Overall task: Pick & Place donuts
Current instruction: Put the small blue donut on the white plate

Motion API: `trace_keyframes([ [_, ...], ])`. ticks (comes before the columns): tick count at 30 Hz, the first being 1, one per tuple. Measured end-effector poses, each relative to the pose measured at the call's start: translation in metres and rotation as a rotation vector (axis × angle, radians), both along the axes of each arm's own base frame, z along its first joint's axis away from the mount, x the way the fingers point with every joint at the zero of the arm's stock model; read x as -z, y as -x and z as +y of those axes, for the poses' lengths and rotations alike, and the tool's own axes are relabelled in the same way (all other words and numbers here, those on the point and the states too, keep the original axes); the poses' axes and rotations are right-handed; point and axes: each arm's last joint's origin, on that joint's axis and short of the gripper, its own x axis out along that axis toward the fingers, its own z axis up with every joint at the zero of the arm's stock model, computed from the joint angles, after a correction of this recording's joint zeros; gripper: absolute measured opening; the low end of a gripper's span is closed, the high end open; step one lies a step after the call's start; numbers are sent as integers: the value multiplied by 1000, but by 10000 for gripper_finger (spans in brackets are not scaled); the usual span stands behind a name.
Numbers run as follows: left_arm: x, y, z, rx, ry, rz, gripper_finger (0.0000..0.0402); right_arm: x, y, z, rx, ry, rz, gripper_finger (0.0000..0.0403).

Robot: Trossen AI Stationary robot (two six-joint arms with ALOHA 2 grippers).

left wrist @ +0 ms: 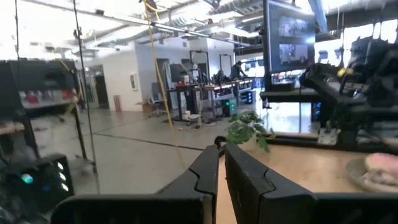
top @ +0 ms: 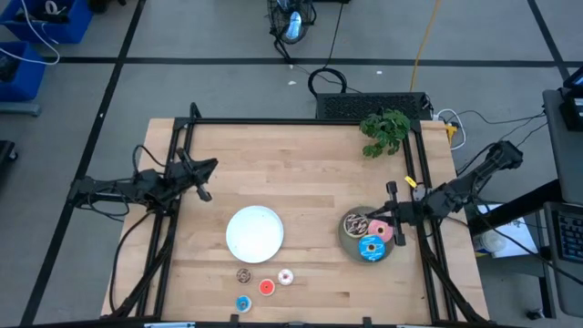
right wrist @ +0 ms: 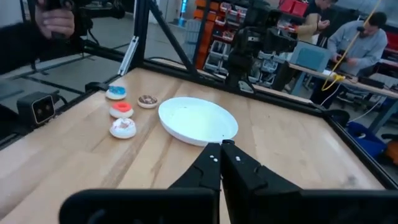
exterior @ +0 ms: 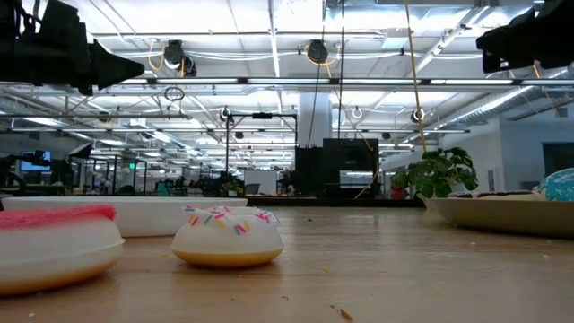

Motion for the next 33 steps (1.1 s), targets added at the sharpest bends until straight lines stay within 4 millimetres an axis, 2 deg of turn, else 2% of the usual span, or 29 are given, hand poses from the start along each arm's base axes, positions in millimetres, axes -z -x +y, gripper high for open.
trace_keyframes([
  [4,1,0,0,32,127,-69,37,4,1,-1,-1,9,2,0],
  [14,1,-1,-1,104,319,-171,37,-2,1,0,2,-74,-50,0],
  [18,-7,-2,-6,177,381,-188,37,-10,0,0,-2,-73,-123,0],
  [21,-16,-9,-12,224,416,-117,37,-14,1,0,-2,-57,-164,0],
  [24,-31,-21,-20,242,424,-14,27,-12,1,0,-6,-44,-153,0],
  [28,-62,-45,-33,197,360,152,5,-10,1,0,-6,-9,-132,0],
  [33,-112,-80,-50,67,246,313,5,-8,1,0,-8,42,-117,0],
])
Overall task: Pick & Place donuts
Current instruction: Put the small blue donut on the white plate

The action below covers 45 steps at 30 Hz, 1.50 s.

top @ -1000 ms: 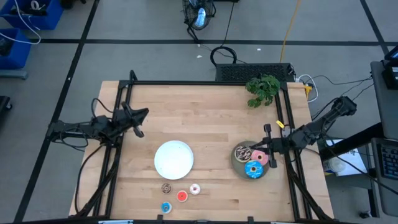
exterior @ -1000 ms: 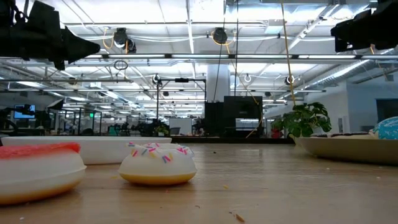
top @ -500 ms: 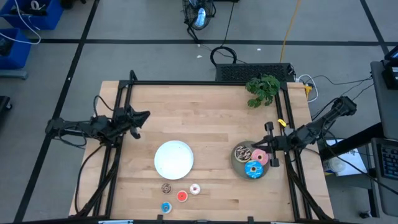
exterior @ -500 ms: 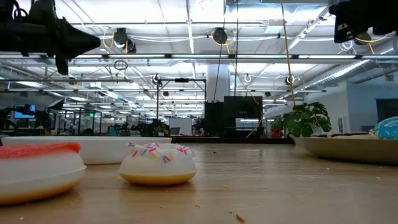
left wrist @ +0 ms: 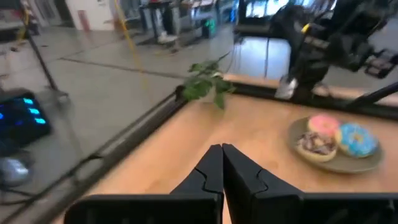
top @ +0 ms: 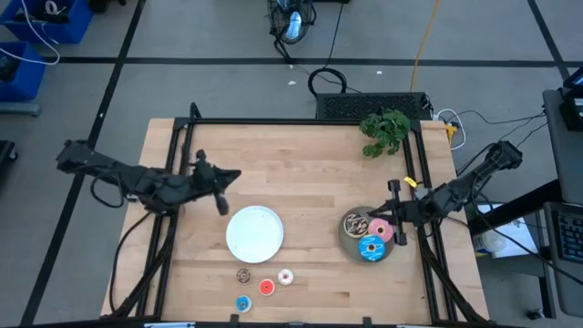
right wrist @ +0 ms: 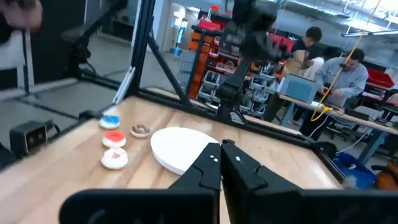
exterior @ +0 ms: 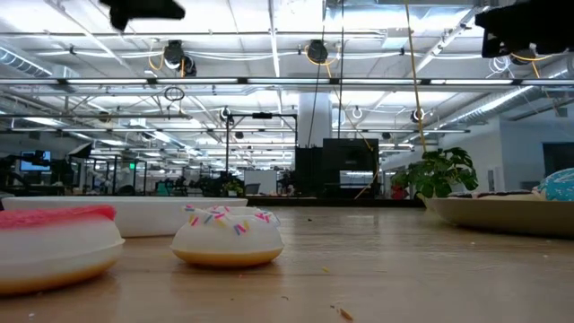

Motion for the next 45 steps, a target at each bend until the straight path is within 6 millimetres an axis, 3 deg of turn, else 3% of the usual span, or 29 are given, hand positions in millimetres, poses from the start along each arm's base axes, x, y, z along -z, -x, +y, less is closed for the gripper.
trace_keyframes([
  [6,-43,-29,-23,41,70,204,6,5,0,0,0,91,41,0],
  [13,-55,-52,-66,47,251,459,5,3,0,0,0,48,27,0],
  [21,-11,-88,-154,90,462,833,5,2,0,0,-1,-4,18,0],
  [26,24,-103,-200,101,432,960,5,2,0,0,-1,-15,18,0],
  [33,51,-110,-207,88,500,1111,5,0,0,0,-1,-17,6,0],
  [37,54,-118,-212,189,530,1110,9,0,0,0,-2,-15,6,0],
  [41,59,-120,-218,220,569,1114,38,0,0,0,-2,-19,7,0],
  [45,69,-121,-224,186,618,1134,91,0,0,0,-2,-18,7,0],
])
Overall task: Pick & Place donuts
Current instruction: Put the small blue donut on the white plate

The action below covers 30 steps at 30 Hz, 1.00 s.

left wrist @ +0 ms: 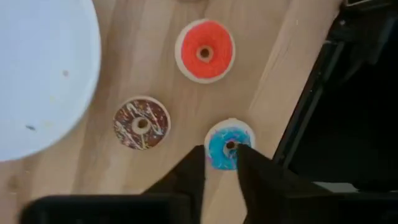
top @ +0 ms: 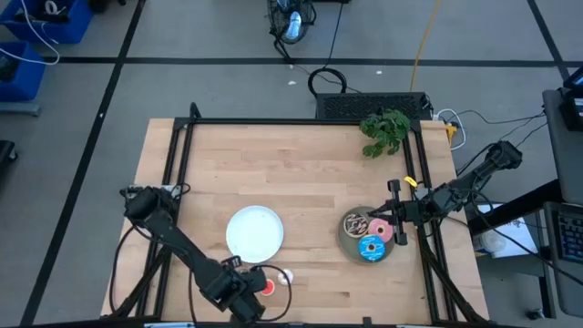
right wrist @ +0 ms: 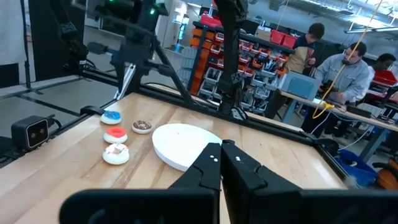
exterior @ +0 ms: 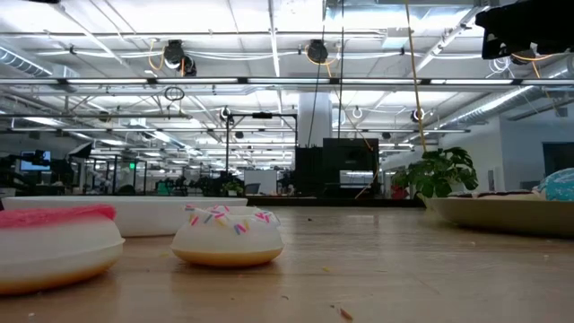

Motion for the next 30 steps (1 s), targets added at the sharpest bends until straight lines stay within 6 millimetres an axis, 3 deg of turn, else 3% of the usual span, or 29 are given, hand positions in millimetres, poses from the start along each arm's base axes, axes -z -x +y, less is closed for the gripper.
trace_keyframes([
  [7,21,-4,-25,-13,54,-50,208,0,0,0,0,4,1,0],
  [12,35,-2,-37,-55,68,-43,259,0,0,0,0,35,-3,0],
  [30,50,9,-33,-262,-12,42,307,0,0,0,0,134,-15,0],
])
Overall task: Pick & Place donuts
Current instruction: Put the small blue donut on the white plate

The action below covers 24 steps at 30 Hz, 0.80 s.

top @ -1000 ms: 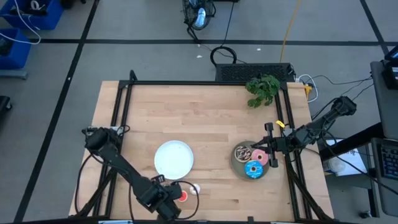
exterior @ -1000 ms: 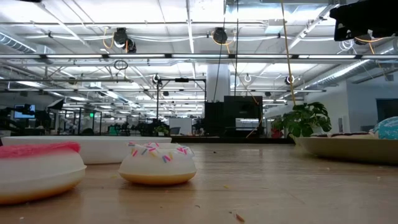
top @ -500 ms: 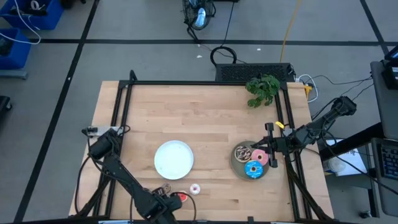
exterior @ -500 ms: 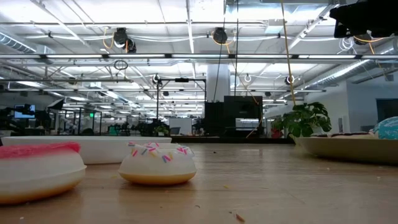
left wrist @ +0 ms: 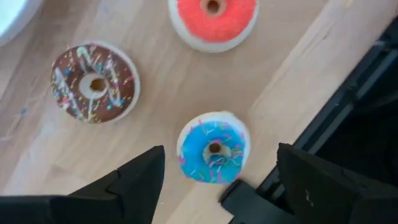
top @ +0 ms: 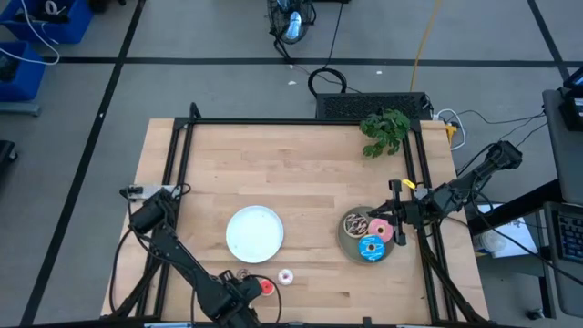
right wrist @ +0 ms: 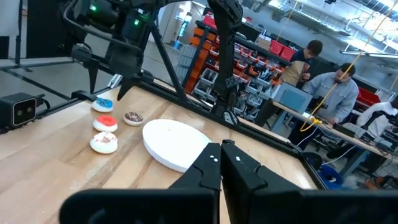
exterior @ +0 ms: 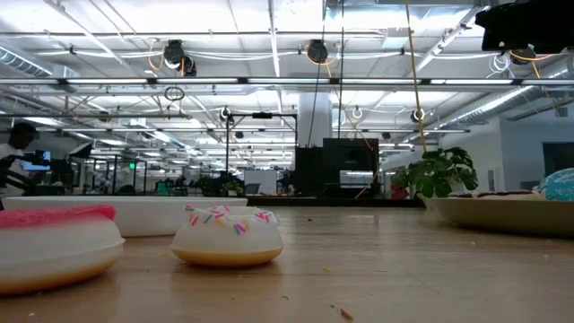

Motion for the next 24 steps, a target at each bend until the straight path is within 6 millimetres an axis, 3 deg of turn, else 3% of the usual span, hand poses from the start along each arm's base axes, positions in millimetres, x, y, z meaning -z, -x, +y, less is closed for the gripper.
trace_keyframes([
  [11,24,12,1,21,-26,19,356,0,0,0,0,20,-3,0],
  [24,36,12,4,147,-44,-22,363,-2,0,0,0,5,-21,0],
])
